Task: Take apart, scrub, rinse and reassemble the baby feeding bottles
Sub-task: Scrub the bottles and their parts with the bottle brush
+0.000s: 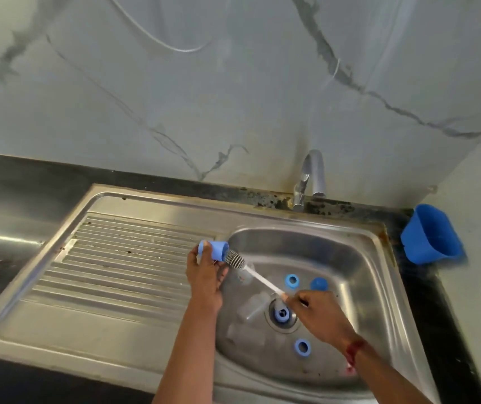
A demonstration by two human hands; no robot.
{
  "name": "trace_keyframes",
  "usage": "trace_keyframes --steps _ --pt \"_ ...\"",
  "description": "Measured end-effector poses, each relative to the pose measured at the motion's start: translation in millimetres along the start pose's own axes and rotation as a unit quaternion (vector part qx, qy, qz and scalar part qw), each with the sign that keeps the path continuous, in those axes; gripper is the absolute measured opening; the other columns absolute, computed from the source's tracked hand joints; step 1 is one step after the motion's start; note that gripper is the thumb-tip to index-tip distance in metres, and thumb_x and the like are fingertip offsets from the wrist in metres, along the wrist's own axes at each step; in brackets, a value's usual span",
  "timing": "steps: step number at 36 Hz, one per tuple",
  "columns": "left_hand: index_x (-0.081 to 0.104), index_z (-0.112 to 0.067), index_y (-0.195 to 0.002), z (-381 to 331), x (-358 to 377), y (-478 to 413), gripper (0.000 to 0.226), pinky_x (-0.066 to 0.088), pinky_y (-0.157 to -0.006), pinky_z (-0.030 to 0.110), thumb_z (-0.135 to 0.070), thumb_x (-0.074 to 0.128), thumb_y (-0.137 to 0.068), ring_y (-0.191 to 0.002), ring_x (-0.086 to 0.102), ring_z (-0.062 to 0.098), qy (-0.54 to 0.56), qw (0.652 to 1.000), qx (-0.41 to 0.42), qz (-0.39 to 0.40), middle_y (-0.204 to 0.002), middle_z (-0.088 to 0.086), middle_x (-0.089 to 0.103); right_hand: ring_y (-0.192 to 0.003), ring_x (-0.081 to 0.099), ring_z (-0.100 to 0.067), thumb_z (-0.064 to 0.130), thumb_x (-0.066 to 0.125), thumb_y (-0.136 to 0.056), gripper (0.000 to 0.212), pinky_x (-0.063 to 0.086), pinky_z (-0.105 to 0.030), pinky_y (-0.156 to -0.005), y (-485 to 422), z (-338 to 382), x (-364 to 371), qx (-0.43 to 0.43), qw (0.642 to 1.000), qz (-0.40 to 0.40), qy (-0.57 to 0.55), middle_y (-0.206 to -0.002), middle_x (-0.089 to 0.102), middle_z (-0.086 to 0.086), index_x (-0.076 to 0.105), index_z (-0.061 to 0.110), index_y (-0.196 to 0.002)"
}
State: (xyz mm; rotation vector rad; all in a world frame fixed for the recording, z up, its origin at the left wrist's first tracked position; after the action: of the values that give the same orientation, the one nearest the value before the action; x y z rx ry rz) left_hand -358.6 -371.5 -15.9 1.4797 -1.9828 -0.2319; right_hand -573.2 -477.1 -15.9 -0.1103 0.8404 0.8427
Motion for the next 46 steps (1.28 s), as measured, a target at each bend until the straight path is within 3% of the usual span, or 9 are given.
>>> trace_keyframes --steps 4,11,16,22,30,35,38,41,46 --pt "0.056 -0.018 -0.122 -8.0 1.6 9.2 0.029 0.058 -0.064 0.030 -0.029 0.064 -0.096 -0.085 0.069 0.022 0.007 1.000 -0.006 0.015 -0.104 0.009 0.070 -0.047 0.042 -0.008 0.057 0.052 -0.094 0.055 0.036 -0.022 -0.050 1.1 13.0 -2.6 -0.020 0.998 -0.028 0.047 -0.055 0.054 -0.004 0.061 0.010 -0.066" --pt "0.060 -0.015 -0.100 -17.2 3.6 16.6 0.015 0.059 -0.053 0.027 -0.016 0.071 -0.090 -0.076 0.067 0.025 0.015 1.000 0.014 -0.005 -0.090 0.012 0.068 -0.051 0.047 -0.012 0.060 0.047 -0.093 0.055 0.029 -0.018 -0.046 -2.8 29.1 -11.7 -0.093 0.977 -0.104 0.159 -0.052 0.052 0.004 0.053 0.018 -0.058" --pt "0.061 -0.014 -0.094 -25.5 8.5 16.1 0.011 0.057 -0.053 0.028 -0.015 0.071 -0.090 -0.074 0.069 0.024 0.034 0.999 0.040 -0.001 -0.090 0.013 0.068 -0.053 0.041 -0.012 0.072 0.018 -0.090 0.062 0.028 -0.026 -0.053 -7.8 37.0 -9.5 -0.125 0.957 -0.161 0.208 -0.056 0.047 0.006 0.045 0.024 -0.060" --pt "0.066 -0.016 -0.097 -32.8 13.8 11.6 0.016 0.059 -0.072 0.043 -0.017 0.076 -0.085 -0.084 0.072 0.029 0.012 0.995 0.096 0.019 -0.095 0.013 0.070 -0.044 0.032 -0.011 0.057 0.038 -0.095 0.050 0.032 -0.027 -0.040 -9.5 48.7 -10.6 -0.161 0.936 -0.244 0.198 -0.052 0.034 0.012 0.043 0.026 -0.056" --pt "0.070 -0.033 -0.097 -26.4 0.5 11.8 0.022 0.059 -0.082 0.055 -0.041 0.079 -0.079 -0.090 0.071 0.028 -0.114 0.977 0.181 0.006 -0.094 0.006 0.073 -0.059 0.056 -0.014 0.063 0.037 -0.097 0.061 0.041 -0.027 -0.052 -12.0 65.1 -12.0 -0.064 0.967 -0.111 0.222 -0.064 0.062 -0.001 0.066 0.015 -0.074" --pt "0.073 -0.038 -0.096 -26.8 -11.7 9.6 0.036 0.058 -0.083 0.056 -0.058 0.081 -0.067 -0.092 0.071 0.029 -0.150 0.969 0.189 0.058 -0.095 0.007 0.073 -0.055 0.050 -0.011 0.062 0.043 -0.096 0.058 0.031 -0.020 -0.046 -13.5 62.2 -12.0 -0.047 0.979 -0.039 0.194 -0.062 0.055 0.001 0.060 0.015 -0.067" --pt "0.075 -0.032 -0.094 -33.3 -12.6 10.4 0.034 0.058 -0.085 0.055 -0.053 0.081 -0.068 -0.095 0.070 0.031 -0.136 0.972 0.170 0.088 -0.096 0.006 0.073 -0.051 0.045 -0.009 0.063 0.041 -0.096 0.057 0.031 -0.020 -0.045 -12.4 63.5 -14.3 -0.063 0.977 -0.026 0.202 -0.057 0.049 0.003 0.050 0.020 -0.059" --pt "0.074 -0.019 -0.094 -43.1 -11.9 14.2 0.007 0.054 -0.082 0.052 -0.022 0.074 -0.088 -0.084 0.065 0.032 -0.115 0.972 0.159 0.130 -0.080 0.003 0.072 -0.049 0.042 -0.009 0.063 0.039 -0.096 0.056 0.030 -0.020 -0.045 -8.4 66.2 -16.2 -0.100 0.971 -0.031 0.213 -0.054 0.046 0.003 0.051 0.020 -0.063" --pt "0.072 -0.006 -0.104 -55.3 -10.1 17.0 0.038 0.060 -0.072 0.038 -0.028 0.085 -0.076 -0.086 0.069 0.029 -0.068 0.974 0.115 0.182 -0.093 0.016 0.070 -0.045 0.042 -0.009 0.065 0.047 -0.092 0.056 0.033 -0.018 -0.046 -0.3 63.6 -17.3 -0.108 0.978 -0.076 0.164 -0.048 0.044 0.004 0.050 0.020 -0.059"
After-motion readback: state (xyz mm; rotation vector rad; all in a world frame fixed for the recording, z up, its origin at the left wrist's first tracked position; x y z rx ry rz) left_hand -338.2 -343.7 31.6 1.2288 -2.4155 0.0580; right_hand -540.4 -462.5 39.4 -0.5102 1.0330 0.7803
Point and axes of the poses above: each hand's wrist, its own y-axis away from the middle knuckle, its own x-axis out of the palm, z = x × y, the point moved 2 cm from there along -y, towards the middle knuckle
